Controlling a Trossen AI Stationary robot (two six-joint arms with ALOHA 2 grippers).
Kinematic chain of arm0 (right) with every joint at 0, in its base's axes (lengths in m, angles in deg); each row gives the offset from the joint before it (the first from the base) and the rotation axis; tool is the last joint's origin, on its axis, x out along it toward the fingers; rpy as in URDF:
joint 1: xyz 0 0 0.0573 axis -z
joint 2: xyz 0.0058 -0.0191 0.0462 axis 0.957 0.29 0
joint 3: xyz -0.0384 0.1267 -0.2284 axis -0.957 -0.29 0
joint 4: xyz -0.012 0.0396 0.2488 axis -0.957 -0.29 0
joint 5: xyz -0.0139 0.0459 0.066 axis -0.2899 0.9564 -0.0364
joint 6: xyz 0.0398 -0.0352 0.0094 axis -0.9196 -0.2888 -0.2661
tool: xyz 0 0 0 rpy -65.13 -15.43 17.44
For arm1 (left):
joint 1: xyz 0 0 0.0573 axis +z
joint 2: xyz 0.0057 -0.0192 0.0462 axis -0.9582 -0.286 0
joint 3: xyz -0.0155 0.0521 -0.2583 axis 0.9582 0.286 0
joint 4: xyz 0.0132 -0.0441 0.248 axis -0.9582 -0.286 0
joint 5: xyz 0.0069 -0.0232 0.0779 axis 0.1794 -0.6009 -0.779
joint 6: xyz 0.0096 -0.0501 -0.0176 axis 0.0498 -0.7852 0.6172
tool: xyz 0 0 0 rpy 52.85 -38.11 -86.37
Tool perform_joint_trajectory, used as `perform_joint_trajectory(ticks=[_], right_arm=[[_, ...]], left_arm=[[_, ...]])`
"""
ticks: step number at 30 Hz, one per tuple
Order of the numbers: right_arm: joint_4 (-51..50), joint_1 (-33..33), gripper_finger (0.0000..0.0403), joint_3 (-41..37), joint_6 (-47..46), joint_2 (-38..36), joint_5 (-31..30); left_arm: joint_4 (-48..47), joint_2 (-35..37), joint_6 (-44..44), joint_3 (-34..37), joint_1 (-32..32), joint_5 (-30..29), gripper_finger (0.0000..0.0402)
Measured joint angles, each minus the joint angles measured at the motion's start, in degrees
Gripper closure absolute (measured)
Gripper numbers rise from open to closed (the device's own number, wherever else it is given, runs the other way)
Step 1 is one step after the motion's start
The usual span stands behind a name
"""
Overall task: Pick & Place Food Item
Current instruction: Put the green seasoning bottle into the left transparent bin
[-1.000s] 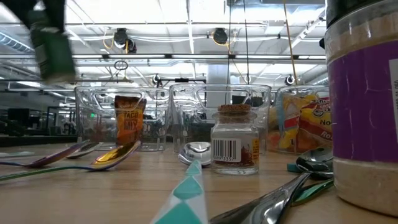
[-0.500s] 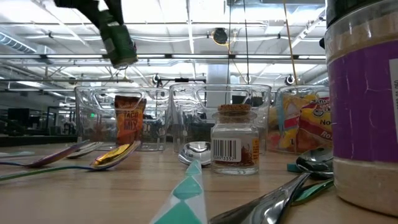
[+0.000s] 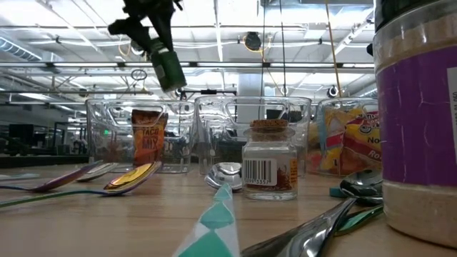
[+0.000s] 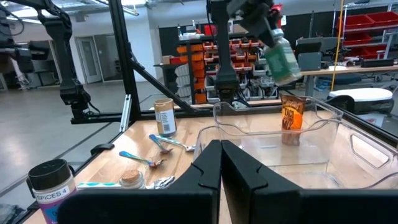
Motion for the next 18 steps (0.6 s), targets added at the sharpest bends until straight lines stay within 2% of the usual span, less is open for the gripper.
perform_joint_trajectory(ticks=[6,18], right_arm=[[0.0,0.0,0.0403,0.0,0.0,0.0,0.0],[0.0,0.0,0.0403,0.0,0.0,0.2,0.0]], left_arm=[[1.1,-4.0,3.3,0.0,3.6,2.5,0.0189],[1.2,-14.6,4.8,0.0,7.1,2.7,0.0189]])
